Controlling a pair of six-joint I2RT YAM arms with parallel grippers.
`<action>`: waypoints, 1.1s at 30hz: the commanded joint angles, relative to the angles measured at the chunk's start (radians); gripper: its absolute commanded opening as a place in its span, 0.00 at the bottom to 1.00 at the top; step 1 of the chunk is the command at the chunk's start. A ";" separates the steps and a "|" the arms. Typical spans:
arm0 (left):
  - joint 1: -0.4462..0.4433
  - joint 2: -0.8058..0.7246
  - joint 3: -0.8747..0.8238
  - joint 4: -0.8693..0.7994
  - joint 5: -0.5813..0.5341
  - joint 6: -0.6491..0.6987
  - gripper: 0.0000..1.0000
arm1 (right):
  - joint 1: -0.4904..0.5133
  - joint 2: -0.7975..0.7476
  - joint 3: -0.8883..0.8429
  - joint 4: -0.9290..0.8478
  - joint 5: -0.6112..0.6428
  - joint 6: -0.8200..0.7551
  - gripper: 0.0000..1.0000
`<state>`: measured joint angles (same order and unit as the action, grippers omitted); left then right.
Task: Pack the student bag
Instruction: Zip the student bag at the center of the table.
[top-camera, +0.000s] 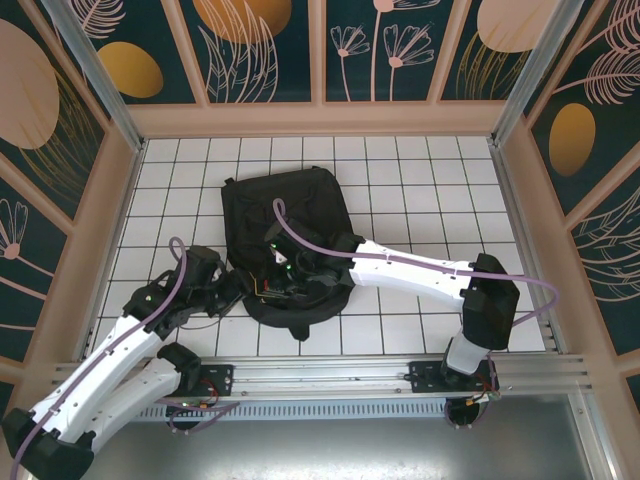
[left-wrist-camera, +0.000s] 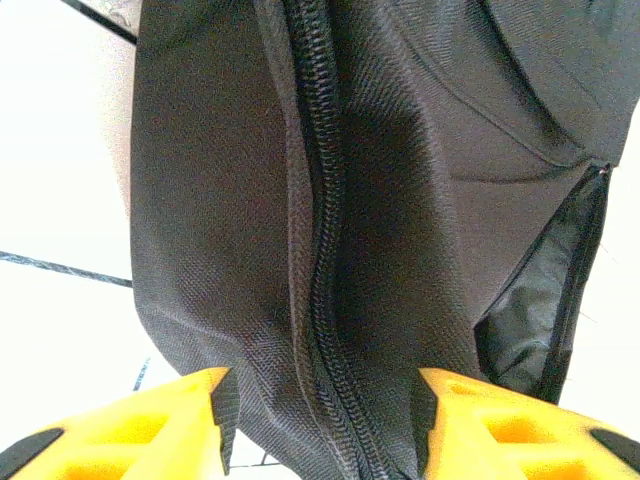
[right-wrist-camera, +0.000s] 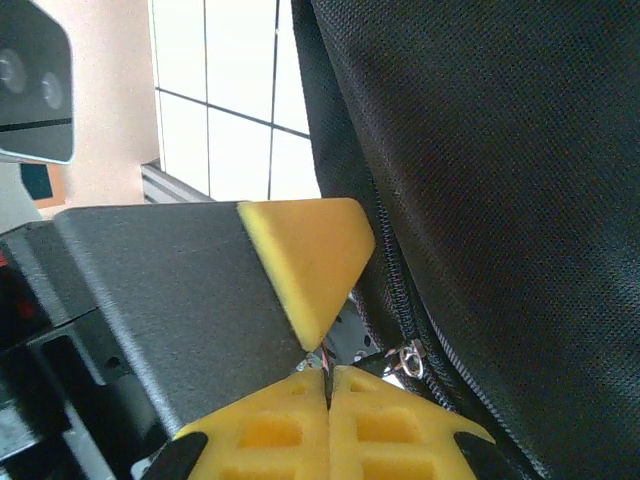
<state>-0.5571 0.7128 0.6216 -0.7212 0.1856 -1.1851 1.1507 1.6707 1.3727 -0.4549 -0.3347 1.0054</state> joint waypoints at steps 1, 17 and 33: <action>-0.007 -0.006 -0.069 0.077 0.067 -0.067 0.51 | -0.007 -0.042 -0.009 0.090 -0.015 0.018 0.00; -0.007 0.074 -0.099 0.211 0.006 -0.007 0.00 | 0.013 -0.059 -0.060 0.021 0.000 0.001 0.00; -0.004 0.044 -0.034 0.012 -0.215 0.152 0.00 | 0.030 -0.217 -0.194 -0.158 0.052 0.049 0.00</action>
<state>-0.5774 0.7609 0.6037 -0.6403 0.1207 -1.0733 1.1671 1.5280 1.2095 -0.4961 -0.2764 1.0355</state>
